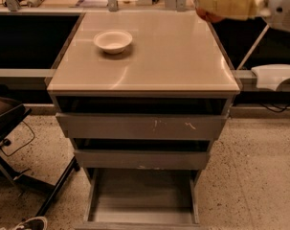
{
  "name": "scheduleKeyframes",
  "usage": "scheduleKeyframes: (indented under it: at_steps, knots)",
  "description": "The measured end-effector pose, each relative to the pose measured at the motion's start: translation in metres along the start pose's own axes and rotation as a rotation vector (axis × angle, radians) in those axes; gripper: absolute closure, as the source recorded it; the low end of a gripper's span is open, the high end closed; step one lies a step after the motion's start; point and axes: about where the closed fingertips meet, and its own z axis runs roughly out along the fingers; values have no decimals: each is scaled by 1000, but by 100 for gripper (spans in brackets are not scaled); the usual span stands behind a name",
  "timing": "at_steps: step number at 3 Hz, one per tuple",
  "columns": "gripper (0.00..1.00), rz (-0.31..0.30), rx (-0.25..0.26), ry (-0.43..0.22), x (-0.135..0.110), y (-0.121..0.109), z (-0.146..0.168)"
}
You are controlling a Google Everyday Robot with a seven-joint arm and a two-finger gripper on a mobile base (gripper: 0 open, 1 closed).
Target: Place coke can into bottom drawer
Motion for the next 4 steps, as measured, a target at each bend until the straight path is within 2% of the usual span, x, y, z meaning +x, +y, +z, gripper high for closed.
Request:
scheduleKeyframes:
  at_steps: [1,2,3,4]
  knots:
    - [100,26,5,164,29,53,-42]
    - [100,72,19,242,61,75,-66]
    - [100,70,10,251,61,77,-61]
    - [100,143,13,336,116,100,-72]
